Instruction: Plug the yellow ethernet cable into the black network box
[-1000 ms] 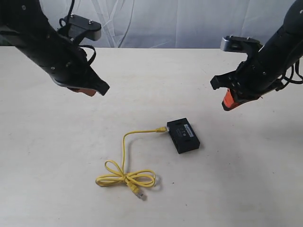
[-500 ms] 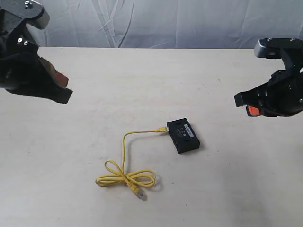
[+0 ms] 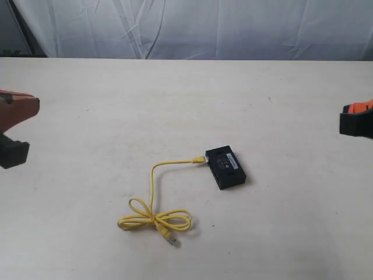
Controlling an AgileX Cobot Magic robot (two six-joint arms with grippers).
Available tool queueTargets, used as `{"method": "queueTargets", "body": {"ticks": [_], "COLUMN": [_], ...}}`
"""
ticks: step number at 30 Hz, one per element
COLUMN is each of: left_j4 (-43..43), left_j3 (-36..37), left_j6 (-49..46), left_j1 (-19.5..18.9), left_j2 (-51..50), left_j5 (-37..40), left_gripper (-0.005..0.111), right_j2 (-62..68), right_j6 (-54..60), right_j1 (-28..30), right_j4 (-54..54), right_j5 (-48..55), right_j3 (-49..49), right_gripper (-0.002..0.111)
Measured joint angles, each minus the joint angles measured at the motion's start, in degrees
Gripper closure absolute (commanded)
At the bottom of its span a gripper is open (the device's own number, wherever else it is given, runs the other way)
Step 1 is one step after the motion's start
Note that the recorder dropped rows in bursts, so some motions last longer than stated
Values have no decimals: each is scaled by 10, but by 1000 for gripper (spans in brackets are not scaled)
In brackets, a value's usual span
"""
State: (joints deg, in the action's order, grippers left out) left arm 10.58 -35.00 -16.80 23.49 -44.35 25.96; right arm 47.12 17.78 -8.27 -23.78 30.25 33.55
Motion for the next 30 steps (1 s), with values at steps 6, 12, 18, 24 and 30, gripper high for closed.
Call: {"method": "queueTargets", "body": {"ticks": [6, 12, 18, 24, 30], "left_j4": [0, 0, 0, 0, 0], "left_j3": [43, 70, 73, 73, 73], "left_j6": [0, -1, -1, -1, -1], "left_j1": [0, 0, 0, 0, 0], "left_j2": [108, 212, 231, 231, 231], "left_j5": [-46, -61, -36, -34, -34], "left_gripper": [107, 107, 107, 107, 107], "right_j2": [-156, -293, -317, -317, -317], "right_j6": [0, 0, 0, 0, 0], "right_j1": [0, 0, 0, 0, 0], "right_j4": [2, 46, 48, 48, 48], "right_j5": [2, 8, 12, 12, 12], "right_j3": [-31, -31, -31, -31, -31], "right_gripper": [109, 109, 109, 109, 109]}}
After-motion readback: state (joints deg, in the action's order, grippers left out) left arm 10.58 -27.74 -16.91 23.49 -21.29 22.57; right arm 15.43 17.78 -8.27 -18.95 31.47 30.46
